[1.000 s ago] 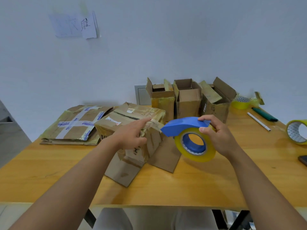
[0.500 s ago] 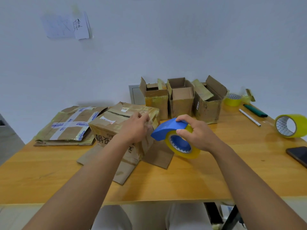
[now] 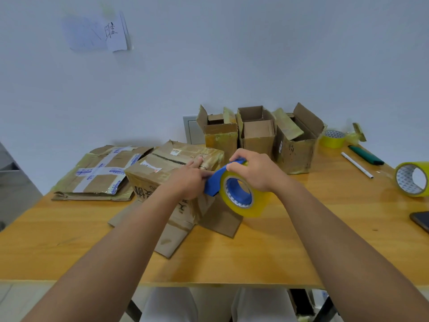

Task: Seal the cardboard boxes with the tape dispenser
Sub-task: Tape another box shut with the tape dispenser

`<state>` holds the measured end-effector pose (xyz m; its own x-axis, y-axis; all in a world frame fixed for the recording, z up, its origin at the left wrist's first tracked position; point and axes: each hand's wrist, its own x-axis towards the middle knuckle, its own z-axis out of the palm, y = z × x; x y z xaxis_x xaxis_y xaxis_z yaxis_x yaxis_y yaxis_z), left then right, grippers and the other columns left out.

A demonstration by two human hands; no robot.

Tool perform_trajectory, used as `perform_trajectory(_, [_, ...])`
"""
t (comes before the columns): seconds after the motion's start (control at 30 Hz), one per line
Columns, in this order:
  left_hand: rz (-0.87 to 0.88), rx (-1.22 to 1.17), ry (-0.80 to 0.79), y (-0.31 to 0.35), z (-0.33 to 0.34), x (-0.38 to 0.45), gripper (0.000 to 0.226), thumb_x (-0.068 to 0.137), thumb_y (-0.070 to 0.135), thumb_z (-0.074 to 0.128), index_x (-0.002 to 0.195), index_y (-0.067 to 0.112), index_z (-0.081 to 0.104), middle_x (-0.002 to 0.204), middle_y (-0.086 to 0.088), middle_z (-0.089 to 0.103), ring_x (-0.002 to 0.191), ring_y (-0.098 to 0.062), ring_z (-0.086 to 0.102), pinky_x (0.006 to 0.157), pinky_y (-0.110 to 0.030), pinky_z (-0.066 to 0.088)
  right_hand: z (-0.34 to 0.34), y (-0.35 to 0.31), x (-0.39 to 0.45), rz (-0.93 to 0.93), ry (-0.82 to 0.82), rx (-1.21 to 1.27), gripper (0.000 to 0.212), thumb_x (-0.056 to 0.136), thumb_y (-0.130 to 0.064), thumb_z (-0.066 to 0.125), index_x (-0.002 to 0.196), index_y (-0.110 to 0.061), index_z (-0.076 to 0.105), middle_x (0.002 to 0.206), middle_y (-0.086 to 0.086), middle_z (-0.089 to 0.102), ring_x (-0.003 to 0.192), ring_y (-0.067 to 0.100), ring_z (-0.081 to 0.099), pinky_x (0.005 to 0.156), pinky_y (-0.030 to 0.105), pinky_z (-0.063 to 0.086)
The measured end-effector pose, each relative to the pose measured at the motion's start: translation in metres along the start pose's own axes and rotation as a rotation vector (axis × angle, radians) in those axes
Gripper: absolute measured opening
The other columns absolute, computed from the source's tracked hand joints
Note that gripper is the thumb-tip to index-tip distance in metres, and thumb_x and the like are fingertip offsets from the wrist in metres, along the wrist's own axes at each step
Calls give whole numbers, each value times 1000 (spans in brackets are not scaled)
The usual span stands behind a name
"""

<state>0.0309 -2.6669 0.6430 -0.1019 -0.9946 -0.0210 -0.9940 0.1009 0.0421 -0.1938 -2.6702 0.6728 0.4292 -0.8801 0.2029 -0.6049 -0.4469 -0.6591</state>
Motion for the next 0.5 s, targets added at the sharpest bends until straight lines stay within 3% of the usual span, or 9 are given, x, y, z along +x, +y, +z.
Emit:
perform_trajectory(0.2, [3, 16, 12, 1, 0, 0, 44, 104, 32, 36, 146, 47, 41, 167, -2, 4, 153, -22, 7, 118, -45, 23, 1, -7, 10, 43, 39, -29, 25, 87, -58, 54, 90, -34, 62, 93, -5, 65, 83, 18, 62, 71, 40, 53])
perform_trajectory(0.33, [2, 29, 12, 4, -3, -4, 47, 103, 24, 40, 146, 42, 44, 167, -2, 2, 153, -21, 9, 119, -42, 22, 21, -2, 3, 102, -26, -186, 23, 87, -56, 56, 89, -33, 60, 89, -4, 63, 77, 16, 60, 60, 35, 49])
perform_trajectory(0.43, [6, 8, 22, 5, -8, -8, 54, 101, 16, 39, 148, 44, 39, 167, -2, 2, 152, -22, 11, 119, -42, 27, 19, 9, -7, 131, 129, -113, 20, 86, -55, 57, 91, -35, 59, 85, -7, 62, 74, 13, 59, 57, 32, 49])
perform_trajectory(0.5, [17, -22, 24, 5, -11, -15, 71, 97, 6, 39, 152, 48, 24, 167, 0, 4, 151, -22, 18, 115, -41, 33, 8, 14, -11, 128, 240, -89, 21, 86, -55, 55, 94, -36, 58, 86, -10, 62, 73, 10, 58, 54, 28, 43])
